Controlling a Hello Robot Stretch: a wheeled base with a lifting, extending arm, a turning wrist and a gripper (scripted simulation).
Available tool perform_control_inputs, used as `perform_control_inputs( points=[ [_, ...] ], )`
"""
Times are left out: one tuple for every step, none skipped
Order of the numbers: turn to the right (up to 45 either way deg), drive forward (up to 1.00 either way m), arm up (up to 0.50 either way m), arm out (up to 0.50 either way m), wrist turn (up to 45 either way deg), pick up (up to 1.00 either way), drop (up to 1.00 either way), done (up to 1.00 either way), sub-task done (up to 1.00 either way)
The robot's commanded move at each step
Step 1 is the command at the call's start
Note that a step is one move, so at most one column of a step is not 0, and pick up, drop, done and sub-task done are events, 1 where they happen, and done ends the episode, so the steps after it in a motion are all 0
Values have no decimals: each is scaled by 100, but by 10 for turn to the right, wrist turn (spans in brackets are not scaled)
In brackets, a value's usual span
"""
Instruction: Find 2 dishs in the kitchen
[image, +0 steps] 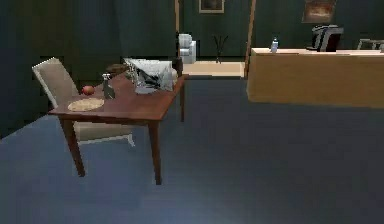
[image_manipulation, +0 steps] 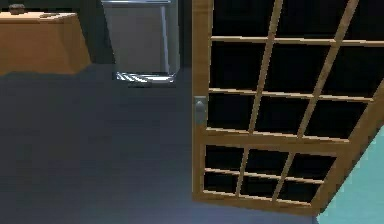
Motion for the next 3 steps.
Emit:
perform_control_inputs(
  points=[
    [0,90,0,0,0,0,0,0,0],
    [-450,0,0,0,0,0,0,0,0],
    [0,0,0,0,0,0,0,0,100]
  ],
)
